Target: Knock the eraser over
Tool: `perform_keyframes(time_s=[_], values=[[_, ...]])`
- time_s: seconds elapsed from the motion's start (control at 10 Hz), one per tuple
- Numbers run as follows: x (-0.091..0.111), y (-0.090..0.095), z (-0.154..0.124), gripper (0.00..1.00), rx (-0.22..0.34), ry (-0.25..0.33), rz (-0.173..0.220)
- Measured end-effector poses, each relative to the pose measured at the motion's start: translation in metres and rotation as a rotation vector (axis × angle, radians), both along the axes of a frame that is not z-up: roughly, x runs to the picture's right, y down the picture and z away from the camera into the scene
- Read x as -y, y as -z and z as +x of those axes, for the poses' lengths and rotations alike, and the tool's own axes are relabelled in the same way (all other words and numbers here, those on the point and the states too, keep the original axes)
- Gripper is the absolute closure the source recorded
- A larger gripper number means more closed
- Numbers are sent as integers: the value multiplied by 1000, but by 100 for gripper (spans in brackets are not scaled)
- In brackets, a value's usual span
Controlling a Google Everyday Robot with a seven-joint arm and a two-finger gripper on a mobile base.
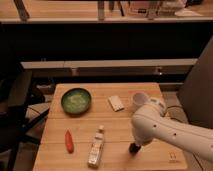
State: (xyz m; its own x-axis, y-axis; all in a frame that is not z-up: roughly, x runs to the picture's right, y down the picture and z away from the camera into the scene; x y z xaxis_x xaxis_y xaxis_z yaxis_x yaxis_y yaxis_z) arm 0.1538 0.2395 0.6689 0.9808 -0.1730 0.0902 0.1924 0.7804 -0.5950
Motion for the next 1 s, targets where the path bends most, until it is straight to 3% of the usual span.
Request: perform_keyframes(time_s=[1.0], values=[[-5, -14, -9, 99, 46, 8, -7]])
